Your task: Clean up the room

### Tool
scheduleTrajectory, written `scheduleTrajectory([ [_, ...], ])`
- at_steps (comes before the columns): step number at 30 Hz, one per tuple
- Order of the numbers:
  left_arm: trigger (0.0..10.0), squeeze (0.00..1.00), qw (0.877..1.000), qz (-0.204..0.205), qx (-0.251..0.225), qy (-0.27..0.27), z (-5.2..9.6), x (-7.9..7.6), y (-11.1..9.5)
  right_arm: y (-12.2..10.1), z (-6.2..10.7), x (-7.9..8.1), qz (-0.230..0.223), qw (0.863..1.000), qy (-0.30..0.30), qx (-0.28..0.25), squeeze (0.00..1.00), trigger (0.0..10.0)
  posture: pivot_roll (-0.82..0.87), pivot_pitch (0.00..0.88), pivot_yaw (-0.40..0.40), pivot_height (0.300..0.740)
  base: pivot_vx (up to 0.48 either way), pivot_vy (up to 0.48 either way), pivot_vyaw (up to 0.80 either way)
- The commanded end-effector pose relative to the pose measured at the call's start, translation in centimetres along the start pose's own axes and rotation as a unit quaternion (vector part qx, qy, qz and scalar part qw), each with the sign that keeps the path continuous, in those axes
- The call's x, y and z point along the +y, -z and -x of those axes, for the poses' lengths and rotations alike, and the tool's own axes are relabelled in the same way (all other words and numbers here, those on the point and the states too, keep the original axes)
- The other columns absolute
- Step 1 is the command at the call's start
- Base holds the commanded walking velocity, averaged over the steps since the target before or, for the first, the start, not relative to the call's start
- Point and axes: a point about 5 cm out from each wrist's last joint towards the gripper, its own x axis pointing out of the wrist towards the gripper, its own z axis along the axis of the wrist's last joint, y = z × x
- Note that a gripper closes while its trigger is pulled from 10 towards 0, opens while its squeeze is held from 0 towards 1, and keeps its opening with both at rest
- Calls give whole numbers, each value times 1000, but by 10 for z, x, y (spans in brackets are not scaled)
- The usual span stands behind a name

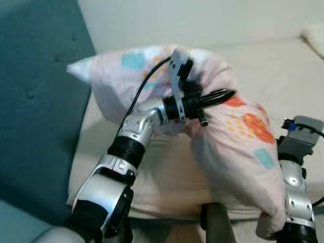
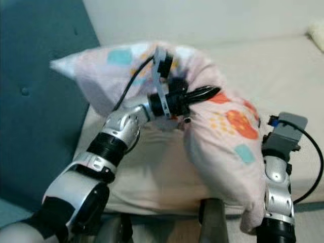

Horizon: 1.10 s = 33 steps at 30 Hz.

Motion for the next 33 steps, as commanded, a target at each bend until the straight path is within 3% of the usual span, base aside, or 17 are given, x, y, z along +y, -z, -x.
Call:
scheduleTrajectory([
  [1, 0, 0, 999, -37, -16, 25, 2, 2, -16, 7, 3, 4, -5, 1000, -5, 15, 0, 10000, -240, 93, 122, 569, 0, 0, 0],
  [3, 0, 0, 999, -43, -3, 17, 6, 5, -14, 8, 3, 4, -5, 1000, -6, 16, 0, 10000, -236, 93, 121, 569, 0, 0, 0],
  [5, 0, 0, 997, -70, 30, -18, 13, 12, -6, 8, 2, 9, -7, 1000, -13, 18, 0, 10000, -230, 98, 119, 569, 0, 0, 0],
  [8, 0, 0, 992, -107, 58, -21, 14, 10, 0, 9, 3, 12, -8, 1000, -17, 20, 0, 10000, -229, 100, 120, 569, 0, 0, 0],
  [12, 0, 0, 988, -138, 67, -23, 7, 7, 4, 10, 4, 15, -8, 1000, -20, 21, 0, 10000, -226, 103, 119, 569, 0, 0, 0],
  [14, 0, 0, 980, -173, 62, -70, -7, 9, 1, 11, 6, 15, -9, 999, -20, 23, 0, 10000, -232, 113, 129, 569, 0, 0, 0],
  [19, 0, 0, 972, -181, 52, -142, -13, 18, -6, 12, 8, 13, -9, 1000, -16, 25, 0, 10000, -241, 118, 136, 569, 0, 0, 0],
  [21, 0, 0, 959, -168, 40, -225, -11, 30, -14, 13, 11, 10, -8, 1000, -11, 26, 0, 10000, -253, 124, 145, 569, 0, 0, 0],
  [22, 0, 0, 959, -168, 40, -225, -11, 30, -14, 13, 11, 10, -8, 1000, -11, 26, 0, 10000, -253, 124, 145, 569, 0, 0, 0],
  [23, 0, 0, 949, -157, 36, -271, -6, 37, -16, 13, 13, 8, -7, 1000, -8, 26, 0, 10000, -257, 125, 149, 569, 0, 0, 0],
  [25, 0, 0, 949, -157, 36, -271, -6, 37, -16, 13, 13, 8, -7, 1000, -8, 26, 0, 10000, -257, 125, 149, 569, 0, 0, 0],
  [26, 0, 0, 938, -144, 31, -312, -1, 43, -18, 13, 14, 7, -7, 1000, -6, 26, 0, 10000, -263, 129, 152, 569, 0, 0, 0],
  [27, 0, 0, 938, -144, 31, -312, -1, 43, -18, 13, 14, 7, -7, 1000, -6, 26, 0, 10000, -263, 129, 152, 569, 0, 0, 0],
  [28, 0, 0, 925, -142, 25, -351, 5, 49, -20, 14, 15, 6, -6, 1000, -3, 27, 0, 10000, -266, 131, 152, 569, 0, 0, 0],
  [29, 0, 0, 925, -142, 25, -351, 5, 49, -20, 14, 15, 6, -6, 1000, -3, 27, 0, 10000, -266, 131, 152, 569, 0, 0, 0],
  [31, 0, 0, 913, -144, 8, -382, 6, 52, -25, 14, 16, 4, -5, 1000, -1, 27, 0, 10000, -272, 135, 154, 569, 0, 0, 0],
  [33, 0, 0, 911, -149, -1, -384, 4, 52, -29, 13, 17, 4, -4, 1000, 0, 27, 0, 10000, -274, 137, 156, 569, 0, 0, 0],
])
